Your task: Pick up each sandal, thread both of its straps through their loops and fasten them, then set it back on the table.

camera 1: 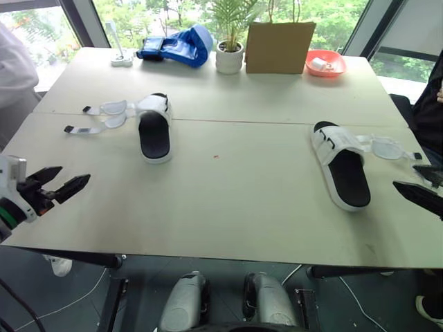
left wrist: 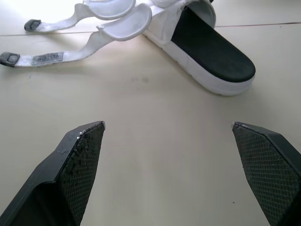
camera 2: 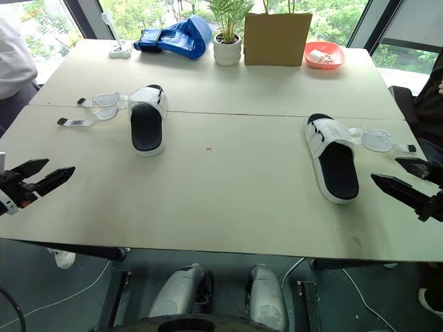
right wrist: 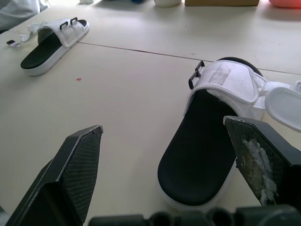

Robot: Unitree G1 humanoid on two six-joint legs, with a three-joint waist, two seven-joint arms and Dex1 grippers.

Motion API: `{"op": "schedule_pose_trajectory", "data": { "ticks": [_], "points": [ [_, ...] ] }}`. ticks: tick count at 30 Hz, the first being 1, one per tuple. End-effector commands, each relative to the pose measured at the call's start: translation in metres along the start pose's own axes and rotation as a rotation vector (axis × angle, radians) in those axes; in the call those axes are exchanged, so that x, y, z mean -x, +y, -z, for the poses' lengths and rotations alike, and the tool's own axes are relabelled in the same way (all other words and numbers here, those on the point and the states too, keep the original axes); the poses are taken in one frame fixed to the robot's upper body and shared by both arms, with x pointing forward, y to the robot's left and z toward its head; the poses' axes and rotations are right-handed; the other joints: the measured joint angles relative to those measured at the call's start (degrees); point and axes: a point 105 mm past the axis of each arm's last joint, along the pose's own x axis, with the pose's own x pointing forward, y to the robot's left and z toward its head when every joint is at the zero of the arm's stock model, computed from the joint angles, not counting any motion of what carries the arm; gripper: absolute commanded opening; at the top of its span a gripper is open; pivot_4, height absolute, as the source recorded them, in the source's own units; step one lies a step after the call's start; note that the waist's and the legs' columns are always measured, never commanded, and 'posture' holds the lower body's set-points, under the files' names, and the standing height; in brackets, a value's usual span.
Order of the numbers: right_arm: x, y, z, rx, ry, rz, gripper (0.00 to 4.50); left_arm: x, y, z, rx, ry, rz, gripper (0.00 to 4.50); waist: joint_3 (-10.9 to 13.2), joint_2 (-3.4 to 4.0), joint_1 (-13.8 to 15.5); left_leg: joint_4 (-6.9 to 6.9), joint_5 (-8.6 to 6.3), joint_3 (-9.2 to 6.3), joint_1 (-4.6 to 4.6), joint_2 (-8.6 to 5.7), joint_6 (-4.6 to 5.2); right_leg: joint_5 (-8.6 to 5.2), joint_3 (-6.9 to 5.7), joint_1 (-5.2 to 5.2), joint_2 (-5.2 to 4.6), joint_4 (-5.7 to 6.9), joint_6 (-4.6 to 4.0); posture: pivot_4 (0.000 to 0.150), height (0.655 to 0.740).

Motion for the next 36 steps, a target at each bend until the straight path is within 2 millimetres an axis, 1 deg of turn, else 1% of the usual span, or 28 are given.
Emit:
{"op": "schedule_pose_trajectory", "data": {
  "ticks": [1, 3, 13, 14, 16, 17, 21, 31, 34, 36],
  "points": [
    [0.000, -0.001, -0.007, 0.036, -0.026, 0.001, 4.50, 0.008, 0.002, -0.016, -0.057, -0.040, -0.023, 4.44, 0.01, 0.03, 0.01, 0.00, 0.00, 0.00, 0.00, 0.00, -0.01, 0.00, 0.00, -0.01, 0.00, 0.00, 0.00, 0.150, 0.7214],
    [-0.001, -0.002, -0.006, 0.036, -0.027, 0.008, 4.50, 0.006, 0.002, -0.014, -0.029, -0.036, -0.037, 4.44, 0.02, 0.05, 0.06, 0.00, -0.01, 0.00, 0.00, 0.00, -0.05, 0.00, 0.00, -0.01, 0.00, 0.00, 0.00, 0.150, 0.7214],
    [0.003, 0.001, 0.005, 0.028, -0.010, 0.027, 4.50, -0.002, -0.004, -0.011, -0.065, -0.018, -0.020, 4.44, -0.02, 0.03, 0.24, 0.00, -0.01, 0.01, 0.00, 0.00, -0.07, 0.00, 0.01, -0.01, -0.01, 0.00, 0.01, 0.150, 0.7214],
    [0.004, 0.001, 0.005, 0.031, -0.007, 0.030, 4.50, -0.003, -0.005, -0.011, -0.064, -0.016, -0.017, 4.44, -0.03, 0.01, 0.42, 0.00, -0.08, 0.54, 0.06, 0.11, -0.30, -0.02, 0.40, -0.65, 0.13, 0.23, -0.05, 0.150, 0.7214],
    [0.005, 0.002, 0.006, 0.034, -0.008, 0.032, 4.50, -0.004, -0.005, -0.011, -0.065, -0.014, -0.012, 4.44, -0.06, -0.05, 0.44, -0.13, -0.18, 1.49, 0.07, 0.32, -0.44, 0.02, 1.14, -1.09, 0.27, 0.35, -0.16, 0.150, 0.7214],
    [0.006, 0.003, 0.006, 0.034, -0.010, 0.030, 4.50, -0.005, -0.005, -0.011, -0.066, -0.014, -0.010, 4.44, -0.08, -0.02, 0.14, -0.24, -0.20, 1.83, 0.09, 0.36, -0.41, 0.06, 1.31, -1.05, 0.23, 0.37, -0.20, 0.150, 0.7214],
    [0.008, 0.005, 0.008, 0.033, -0.009, 0.036, 4.50, -0.008, -0.007, -0.011, -0.068, -0.010, 0.001, 4.44, -0.08, 0.00, -0.47, -0.33, -0.13, 1.79, 0.16, 0.36, -0.21, 0.17, 1.24, -0.98, 0.20, 0.26, -0.01, 0.150, 0.7214],
    [0.013, 0.004, 0.009, 0.030, -0.025, 0.077, 4.50, -0.013, -0.006, -0.012, -0.067, -0.013, 0.004, 4.44, -0.09, -0.02, 0.06, -0.32, -0.16, 1.74, 0.15, 0.35, -0.13, 0.18, 1.19, -0.92, 0.17, 0.21, 0.01, 0.150, 0.7214],
    [0.008, 0.002, 0.007, 0.040, -0.050, 0.110, 4.50, -0.019, -0.013, -0.015, -0.058, -0.026, 0.032, 4.44, -0.10, -0.04, -0.02, -0.32, -0.17, 1.73, 0.15, 0.35, -0.13, 0.18, 1.19, -0.91, 0.17, 0.20, 0.00, 0.150, 0.7214],
    [-0.002, 0.001, 0.002, 0.034, -0.098, 0.159, 4.50, -0.027, -0.026, -0.021, -0.063, -0.044, 0.087, 4.44, -0.10, -0.04, -0.07, -0.32, -0.16, 1.73, 0.15, 0.35, -0.14, 0.18, 1.19, -0.91, 0.17, 0.21, 0.01, 0.150, 0.7214]
  ]
}}
